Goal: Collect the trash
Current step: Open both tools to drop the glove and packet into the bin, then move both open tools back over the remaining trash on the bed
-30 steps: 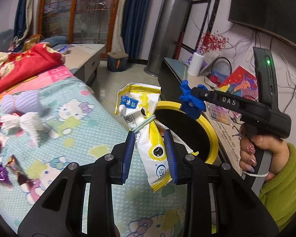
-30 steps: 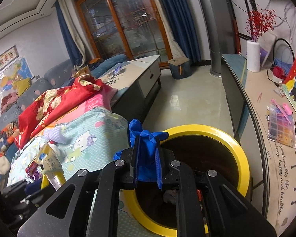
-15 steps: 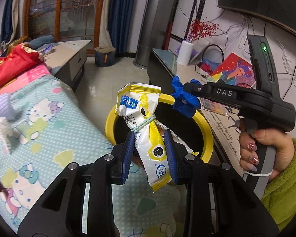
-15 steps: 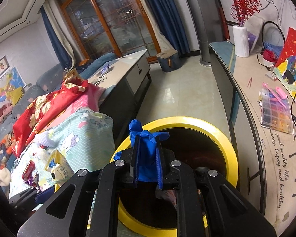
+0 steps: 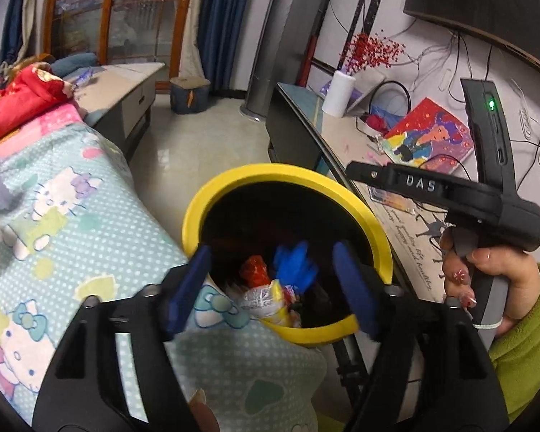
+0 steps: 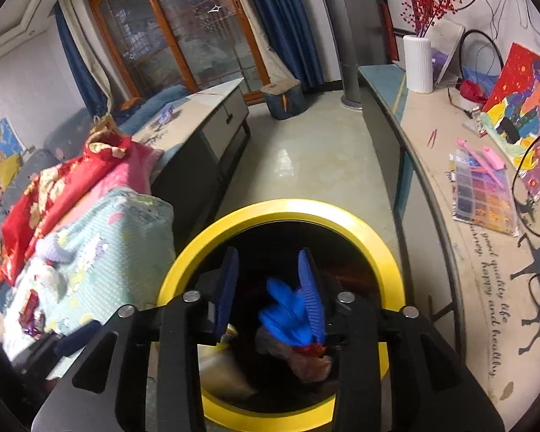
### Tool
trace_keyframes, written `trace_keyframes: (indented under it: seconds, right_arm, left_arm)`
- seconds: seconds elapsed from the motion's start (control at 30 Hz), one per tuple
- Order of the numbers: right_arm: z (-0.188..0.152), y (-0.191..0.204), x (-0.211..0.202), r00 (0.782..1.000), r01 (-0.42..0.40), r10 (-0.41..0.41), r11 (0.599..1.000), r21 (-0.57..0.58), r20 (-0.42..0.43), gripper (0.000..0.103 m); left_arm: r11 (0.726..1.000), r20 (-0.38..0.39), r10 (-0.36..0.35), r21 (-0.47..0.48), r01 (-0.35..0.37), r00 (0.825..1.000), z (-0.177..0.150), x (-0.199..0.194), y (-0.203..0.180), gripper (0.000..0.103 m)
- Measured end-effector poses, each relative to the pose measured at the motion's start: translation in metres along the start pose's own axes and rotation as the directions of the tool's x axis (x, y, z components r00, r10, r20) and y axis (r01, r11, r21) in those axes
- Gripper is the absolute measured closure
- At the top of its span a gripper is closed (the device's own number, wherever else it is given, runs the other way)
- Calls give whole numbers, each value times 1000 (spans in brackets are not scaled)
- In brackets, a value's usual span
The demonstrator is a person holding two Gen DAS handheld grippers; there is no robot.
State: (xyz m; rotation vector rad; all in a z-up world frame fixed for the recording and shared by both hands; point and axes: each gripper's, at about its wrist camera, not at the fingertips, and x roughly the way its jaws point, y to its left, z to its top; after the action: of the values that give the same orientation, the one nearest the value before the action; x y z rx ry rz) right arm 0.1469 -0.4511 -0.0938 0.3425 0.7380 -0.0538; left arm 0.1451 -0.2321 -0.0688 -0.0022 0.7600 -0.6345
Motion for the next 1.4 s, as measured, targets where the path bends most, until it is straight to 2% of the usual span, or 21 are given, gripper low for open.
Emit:
trace_keyframes:
  seconds: [0.23, 0.67, 0.97, 1.07, 1.4]
  right_arm:
    - [2, 14, -9, 999, -14, 15, 999, -33, 32, 58]
    - [3, 56, -31, 994, -58, 68, 991, -118, 83, 51]
    - [-1, 90, -42, 987, -106, 125, 978, -180, 101, 45]
    - [-4, 100, -44, 985, -119, 141, 973, -196, 102, 42]
    - [-11, 133, -51, 975, -172, 201, 953, -250, 96, 38]
  left_arm:
    - [999, 60, 25, -39, -23, 998, 5, -20, 11, 23]
    - [990, 135, 103, -108, -89, 985, 9, -55, 34, 22]
    - [979, 188, 163, -152, -135, 969, 6, -84, 53, 17]
    - [975, 199, 181, -164, -149, 963, 5, -93, 61, 11]
    - [953, 241, 268, -207, -220, 933, 0, -124, 86, 11]
